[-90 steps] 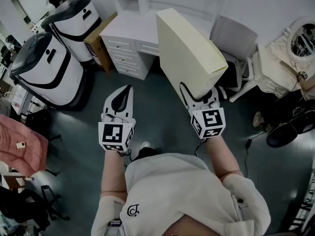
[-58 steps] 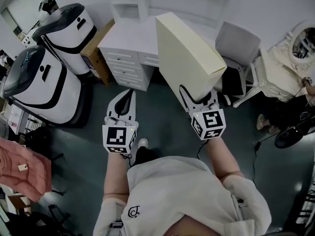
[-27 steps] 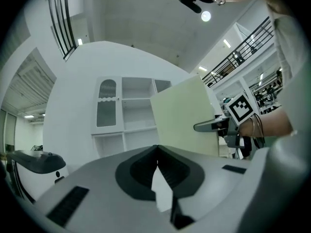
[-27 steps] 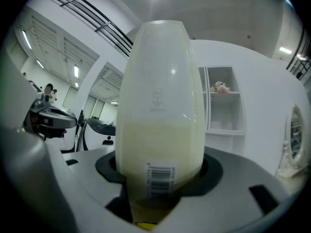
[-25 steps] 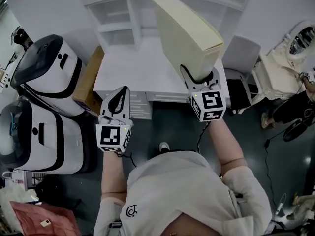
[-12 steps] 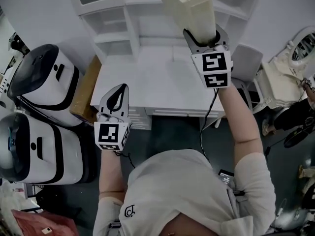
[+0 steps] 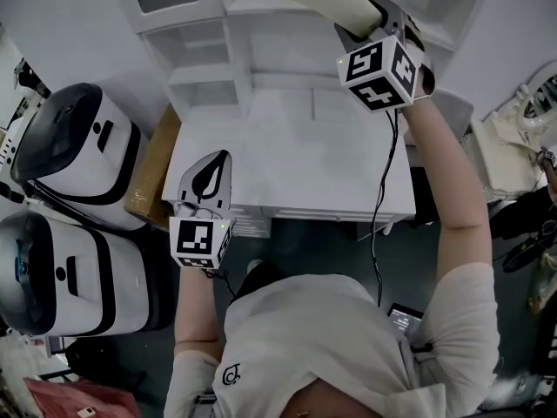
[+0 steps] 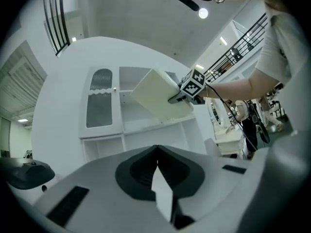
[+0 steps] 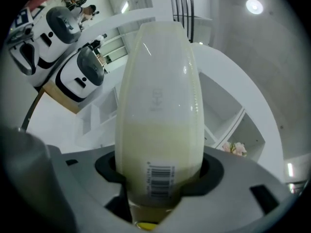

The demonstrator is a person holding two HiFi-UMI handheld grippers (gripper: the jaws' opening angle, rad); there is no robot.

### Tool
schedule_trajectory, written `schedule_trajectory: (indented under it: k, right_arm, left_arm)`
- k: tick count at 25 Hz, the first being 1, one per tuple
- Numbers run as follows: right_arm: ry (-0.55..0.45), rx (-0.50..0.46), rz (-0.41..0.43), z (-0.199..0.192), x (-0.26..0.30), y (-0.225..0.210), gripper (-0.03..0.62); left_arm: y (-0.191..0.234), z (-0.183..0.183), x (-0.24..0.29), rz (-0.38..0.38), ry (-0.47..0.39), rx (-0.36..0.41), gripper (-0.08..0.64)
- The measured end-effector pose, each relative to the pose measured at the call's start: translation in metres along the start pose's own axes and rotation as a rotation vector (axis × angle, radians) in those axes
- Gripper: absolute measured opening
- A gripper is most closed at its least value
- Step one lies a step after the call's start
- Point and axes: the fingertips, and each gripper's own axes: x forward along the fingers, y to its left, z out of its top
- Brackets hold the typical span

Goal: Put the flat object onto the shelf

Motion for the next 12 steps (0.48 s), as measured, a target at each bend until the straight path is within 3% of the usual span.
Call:
schedule_trajectory:
  k: [12]
  right_arm:
    - [0.213, -0.259, 0.119, -0.002, 0.090, 0.039, 0.290]
  left_arm:
    - [0.062, -0.007, 0.073, -0.087, -0.027, 0.006, 0.012]
